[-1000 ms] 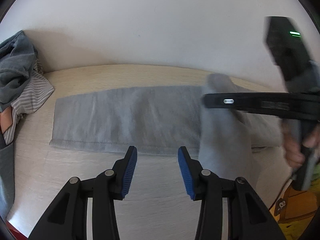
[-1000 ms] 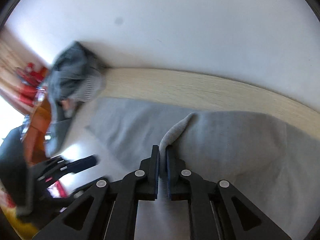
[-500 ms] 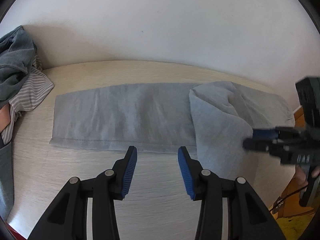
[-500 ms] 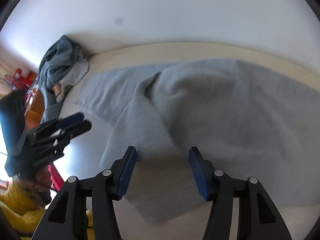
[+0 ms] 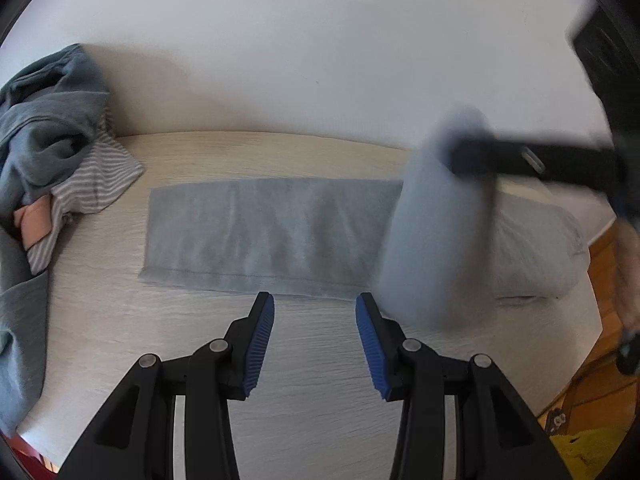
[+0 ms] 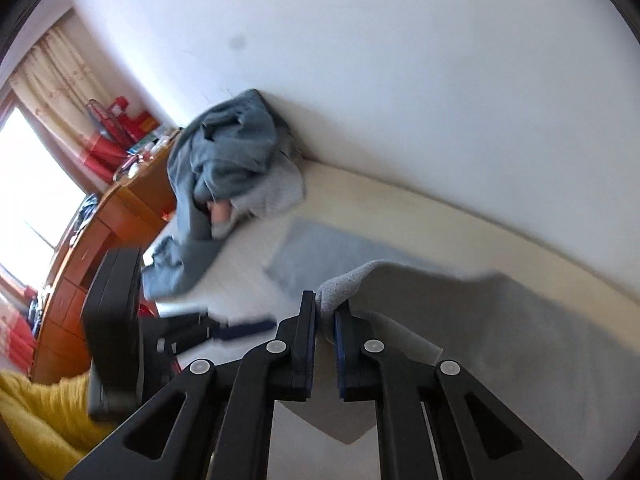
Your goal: Fold clothes
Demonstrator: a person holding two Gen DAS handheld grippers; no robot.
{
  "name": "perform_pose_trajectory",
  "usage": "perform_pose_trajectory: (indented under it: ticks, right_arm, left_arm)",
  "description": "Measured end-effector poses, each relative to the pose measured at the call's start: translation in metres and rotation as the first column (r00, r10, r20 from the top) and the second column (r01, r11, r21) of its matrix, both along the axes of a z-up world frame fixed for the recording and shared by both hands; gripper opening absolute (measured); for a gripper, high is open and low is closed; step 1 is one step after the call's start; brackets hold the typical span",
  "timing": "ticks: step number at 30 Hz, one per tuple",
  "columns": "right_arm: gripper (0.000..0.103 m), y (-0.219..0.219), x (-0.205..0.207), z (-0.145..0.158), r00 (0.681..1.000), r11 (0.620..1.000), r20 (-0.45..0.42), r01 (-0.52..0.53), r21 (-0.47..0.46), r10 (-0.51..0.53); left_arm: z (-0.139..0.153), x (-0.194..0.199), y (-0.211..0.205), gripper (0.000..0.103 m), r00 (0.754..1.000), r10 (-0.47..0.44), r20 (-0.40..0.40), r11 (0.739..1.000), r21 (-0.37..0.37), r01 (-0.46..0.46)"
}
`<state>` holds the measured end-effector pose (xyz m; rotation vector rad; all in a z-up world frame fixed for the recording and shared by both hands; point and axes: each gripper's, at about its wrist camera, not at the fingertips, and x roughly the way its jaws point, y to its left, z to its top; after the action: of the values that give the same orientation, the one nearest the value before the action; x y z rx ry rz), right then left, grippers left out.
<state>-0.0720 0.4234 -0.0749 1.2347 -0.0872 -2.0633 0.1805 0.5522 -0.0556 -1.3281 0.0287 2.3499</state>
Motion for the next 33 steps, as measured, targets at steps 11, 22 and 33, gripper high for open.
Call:
perform_pose_trajectory:
  ticks: [11,22,33]
  right_arm:
    - [0.035,-0.018,-0.049,-0.066,0.981,0.995,0.179,0.066,0.077,-0.079]
    - [0.039,0.09,0.01,-0.061,0.944,0.936,0.095,0.295,0.192,-0.317]
    - [0.039,0.138,0.047,-0.084,0.865,0.87,0.15,0.444,0.215,-0.479]
  left_arm:
    - [-0.006,-0.006,-0.021,0.039,0.998,0.06,0.02,0.998,-0.009,-0.06]
    - [-0.009,-0.021,0.013,0.039,0.996,-0.089,0.014,0.996,-0.004,0.089]
    - [-0.032,-0.041,0.055,0.017,0.988,-0.144,0.051,0.986,-0.074,0.147]
